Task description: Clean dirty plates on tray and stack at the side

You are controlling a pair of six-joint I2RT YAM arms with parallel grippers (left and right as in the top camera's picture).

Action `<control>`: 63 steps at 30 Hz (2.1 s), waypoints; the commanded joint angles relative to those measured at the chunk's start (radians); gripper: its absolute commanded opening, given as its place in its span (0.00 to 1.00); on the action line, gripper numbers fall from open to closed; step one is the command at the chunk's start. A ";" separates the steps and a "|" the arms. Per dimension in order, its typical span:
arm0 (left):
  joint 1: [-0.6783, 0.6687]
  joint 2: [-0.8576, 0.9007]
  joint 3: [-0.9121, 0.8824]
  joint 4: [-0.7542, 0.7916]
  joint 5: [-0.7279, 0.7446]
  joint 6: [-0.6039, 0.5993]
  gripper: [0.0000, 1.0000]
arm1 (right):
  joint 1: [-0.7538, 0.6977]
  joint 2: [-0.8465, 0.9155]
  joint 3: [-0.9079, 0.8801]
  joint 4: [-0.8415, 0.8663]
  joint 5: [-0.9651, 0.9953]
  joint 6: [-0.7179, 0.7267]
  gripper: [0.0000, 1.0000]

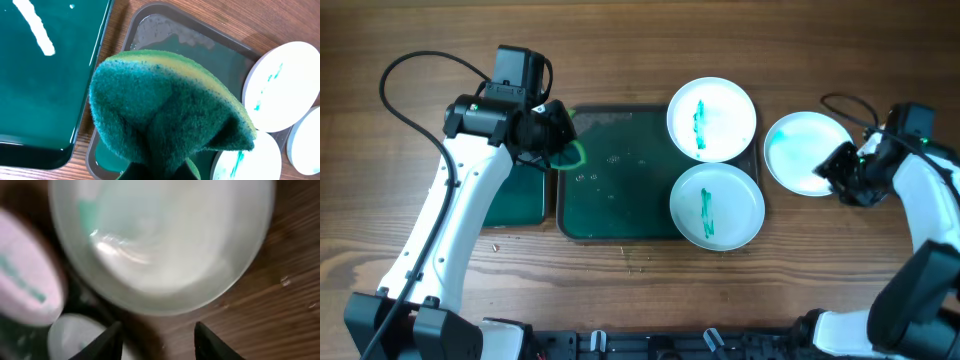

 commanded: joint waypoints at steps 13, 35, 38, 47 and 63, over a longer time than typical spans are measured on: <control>-0.006 0.006 -0.006 0.003 -0.013 0.005 0.04 | 0.236 -0.019 -0.202 -0.005 -0.048 -0.217 0.31; -0.006 0.006 -0.006 0.003 -0.013 0.005 0.04 | 0.351 -0.061 -0.250 0.060 -0.118 -0.149 0.04; -0.006 0.006 -0.006 0.003 -0.013 0.005 0.04 | 0.483 -0.134 -0.212 0.067 -0.105 -0.033 0.04; -0.006 0.006 -0.006 0.003 -0.013 0.005 0.04 | 0.855 -0.050 -0.072 0.271 0.276 0.451 0.04; -0.006 0.006 -0.006 0.003 -0.013 0.005 0.04 | 0.938 0.230 0.078 0.337 0.186 0.337 0.18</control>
